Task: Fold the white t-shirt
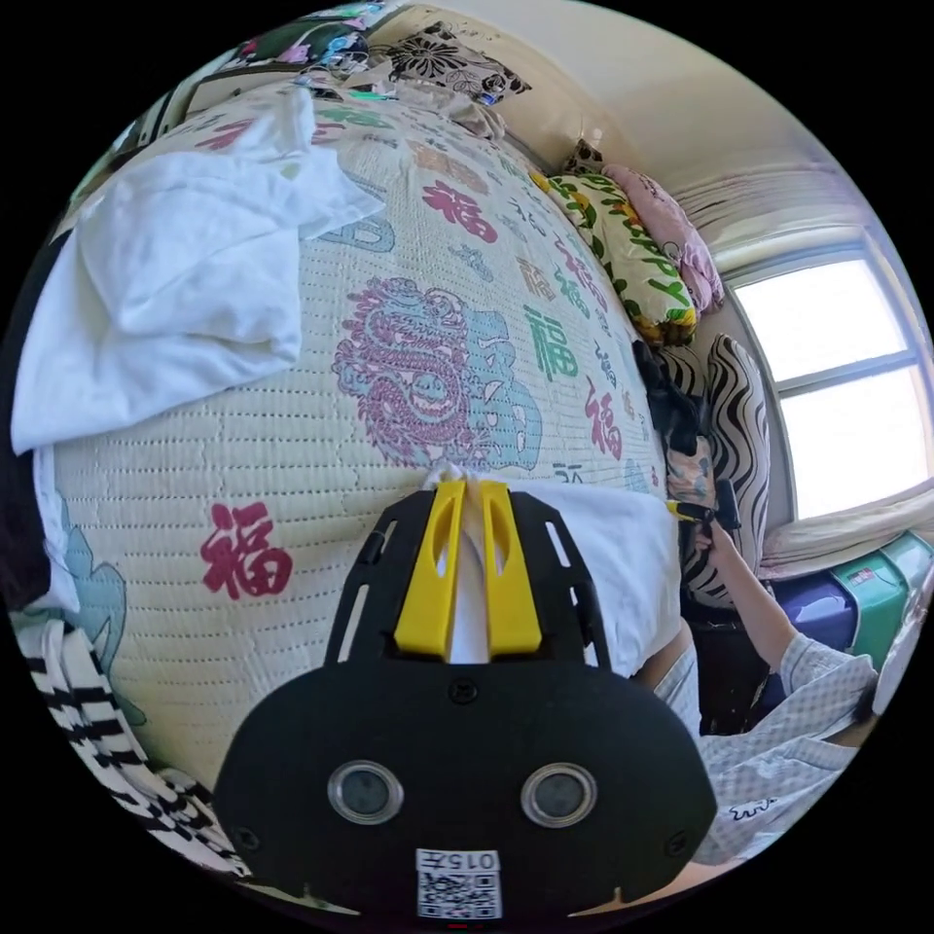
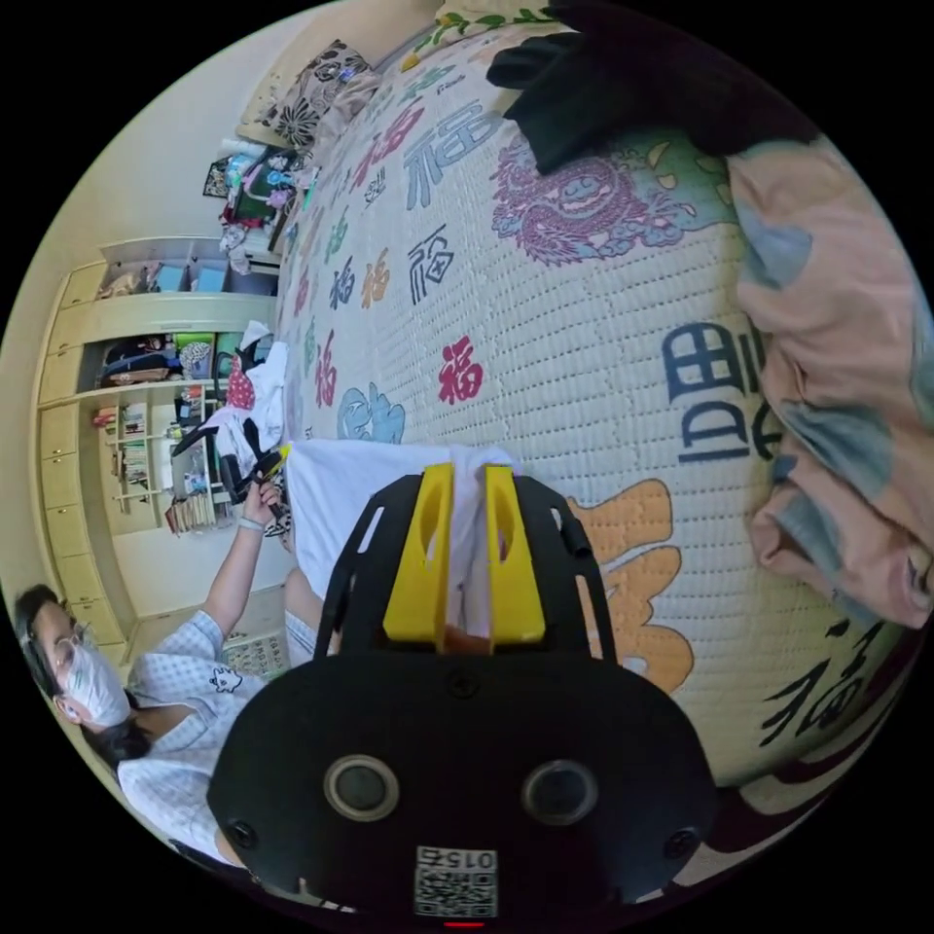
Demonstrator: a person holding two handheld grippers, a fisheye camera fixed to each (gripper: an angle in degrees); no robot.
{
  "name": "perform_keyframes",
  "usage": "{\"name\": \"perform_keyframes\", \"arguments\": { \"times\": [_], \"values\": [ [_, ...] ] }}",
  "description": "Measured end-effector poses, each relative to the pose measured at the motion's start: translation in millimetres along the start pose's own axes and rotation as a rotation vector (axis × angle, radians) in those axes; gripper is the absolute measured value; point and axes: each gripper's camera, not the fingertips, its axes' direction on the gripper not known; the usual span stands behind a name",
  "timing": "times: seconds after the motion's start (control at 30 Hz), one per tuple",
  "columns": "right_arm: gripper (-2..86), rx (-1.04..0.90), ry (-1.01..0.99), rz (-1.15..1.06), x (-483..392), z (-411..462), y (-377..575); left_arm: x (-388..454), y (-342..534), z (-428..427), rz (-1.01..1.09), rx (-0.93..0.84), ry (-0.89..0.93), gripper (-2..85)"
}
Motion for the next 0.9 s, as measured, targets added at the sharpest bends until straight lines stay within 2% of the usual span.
{"name": "perform_keyframes", "arguments": {
  "times": [0.13,0.23,0.33,0.4,0.53,0.67,0.77,0.9],
  "values": [
    [12.1,0.074,-0.011,-0.012,13,-31,29,-22,36,-56,0.001,0.065,-0.028,11.3],
    [15.4,0.014,0.011,-0.030,23,-27,41,-37,49,-72,0.007,0.045,-0.100,13.5],
    [16.2,0.072,-0.086,-0.021,31,-26,33,-51,41,-69,-0.025,0.061,-0.025,14.2],
    [15.7,0.052,-0.076,-0.006,32,-22,22,-54,30,-60,-0.038,0.074,0.019,14.1],
    [15.7,-0.008,-0.007,-0.062,21,-20,4,-50,13,-55,0.000,0.029,-0.114,11.4],
    [16.3,-0.040,0.019,-0.112,14,-16,-4,-61,14,-77,0.038,0.072,0.027,13.1],
    [16.0,-0.040,0.006,-0.145,14,-14,-7,-75,9,-74,0.045,-0.003,0.058,13.6],
    [12.9,0.033,-0.132,-0.156,25,-15,-8,-90,6,-83,0.031,0.048,0.133,13.6]
  ]
}}
